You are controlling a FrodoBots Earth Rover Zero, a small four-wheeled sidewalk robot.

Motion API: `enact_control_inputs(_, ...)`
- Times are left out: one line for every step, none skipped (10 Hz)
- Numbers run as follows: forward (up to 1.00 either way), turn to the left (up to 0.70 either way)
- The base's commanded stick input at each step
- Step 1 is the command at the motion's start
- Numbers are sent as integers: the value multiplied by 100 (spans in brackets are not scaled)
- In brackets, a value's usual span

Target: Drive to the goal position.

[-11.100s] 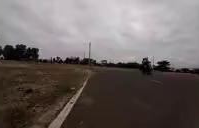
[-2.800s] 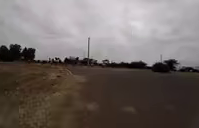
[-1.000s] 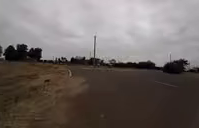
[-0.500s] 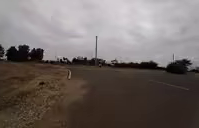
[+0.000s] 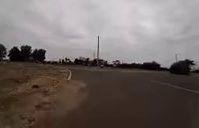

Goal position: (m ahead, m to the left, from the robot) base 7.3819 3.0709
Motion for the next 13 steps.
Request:
enact_control_inputs(85,0)
enact_control_inputs(85,0)
enact_control_inputs(85,0)
enact_control_inputs(85,0)
enact_control_inputs(85,0)
enact_control_inputs(85,0)
enact_control_inputs(85,0)
enact_control_inputs(85,0)
enact_control_inputs(85,0)
enact_control_inputs(85,0)
enact_control_inputs(85,0)
enact_control_inputs(85,0)
enact_control_inputs(85,0)
